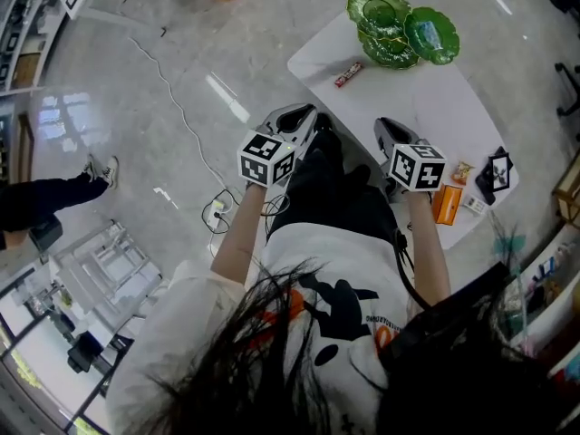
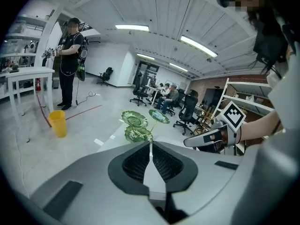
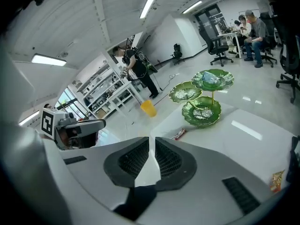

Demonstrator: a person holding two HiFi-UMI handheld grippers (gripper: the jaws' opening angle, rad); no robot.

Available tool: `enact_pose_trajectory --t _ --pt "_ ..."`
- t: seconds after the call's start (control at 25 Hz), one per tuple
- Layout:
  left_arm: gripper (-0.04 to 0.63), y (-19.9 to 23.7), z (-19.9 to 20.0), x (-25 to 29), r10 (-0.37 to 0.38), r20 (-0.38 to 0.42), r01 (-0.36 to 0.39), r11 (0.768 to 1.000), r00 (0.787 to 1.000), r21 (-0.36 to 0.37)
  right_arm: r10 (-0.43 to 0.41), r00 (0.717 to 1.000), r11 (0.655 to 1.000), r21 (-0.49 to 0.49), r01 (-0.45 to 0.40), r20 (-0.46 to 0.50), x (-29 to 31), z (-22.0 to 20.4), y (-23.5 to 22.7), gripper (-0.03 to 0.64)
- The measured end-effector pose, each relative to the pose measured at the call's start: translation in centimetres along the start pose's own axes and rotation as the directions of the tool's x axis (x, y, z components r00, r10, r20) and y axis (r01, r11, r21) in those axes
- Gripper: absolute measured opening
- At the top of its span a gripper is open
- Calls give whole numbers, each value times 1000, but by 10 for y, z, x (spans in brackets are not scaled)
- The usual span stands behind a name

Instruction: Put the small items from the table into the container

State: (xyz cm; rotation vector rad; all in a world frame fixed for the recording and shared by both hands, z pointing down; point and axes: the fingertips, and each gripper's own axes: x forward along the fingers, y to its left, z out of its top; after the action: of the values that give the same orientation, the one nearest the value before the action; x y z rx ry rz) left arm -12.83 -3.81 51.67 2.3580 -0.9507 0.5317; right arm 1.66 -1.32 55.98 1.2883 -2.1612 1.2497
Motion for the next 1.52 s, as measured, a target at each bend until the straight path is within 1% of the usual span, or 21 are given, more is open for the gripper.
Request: enact_pose_trajectory --t 0.24,0.36,0.52,0.72,0.84,1.0,1.08,1.24,1.32,1.4,1.52 --pt "11 52 -17 17 -2 -57 0 999 998 -41 -25 997 1000 10 26 -73 50 0 -11 34" --pt "11 78 -16 29 -3 -74 -1 998 997 -65 -50 994 998 31 53 -95 73 5 -22 34" --pt "11 108 -11 50 -12 -89 5 997 996 -79 -83 989 993 77 93 -120 107 8 -40 40" --pt "11 137 -9 85 -40 -105 31 996 994 -88 -82 984 978 176 109 -155 153 1 -60 111" --pt "11 152 -11 106 -56 -113 45 995 992 -93 -96 983 956 262 135 -156 176 -5 -71 132" --pt "11 167 -20 135 -83 -140 71 994 987 -88 -132 981 904 388 179 -146 206 -11 -86 147" --pt "11 173 -26 147 -103 -166 91 993 981 -76 -148 976 882 424 203 -159 221 -19 -93 152" --pt "11 183 -36 164 -146 -205 138 989 968 -50 -211 959 866 418 273 -191 249 -28 -103 158" --pt "11 187 -40 169 -166 -212 161 986 963 -42 -256 944 857 403 322 -210 263 -32 -109 180" --pt "11 190 -46 172 -174 -217 168 985 961 -45 -306 921 848 371 379 -242 276 -39 -117 212" --pt "11 194 -55 172 -169 -213 158 985 962 -69 -379 880 834 306 458 -285 291 -49 -129 223"
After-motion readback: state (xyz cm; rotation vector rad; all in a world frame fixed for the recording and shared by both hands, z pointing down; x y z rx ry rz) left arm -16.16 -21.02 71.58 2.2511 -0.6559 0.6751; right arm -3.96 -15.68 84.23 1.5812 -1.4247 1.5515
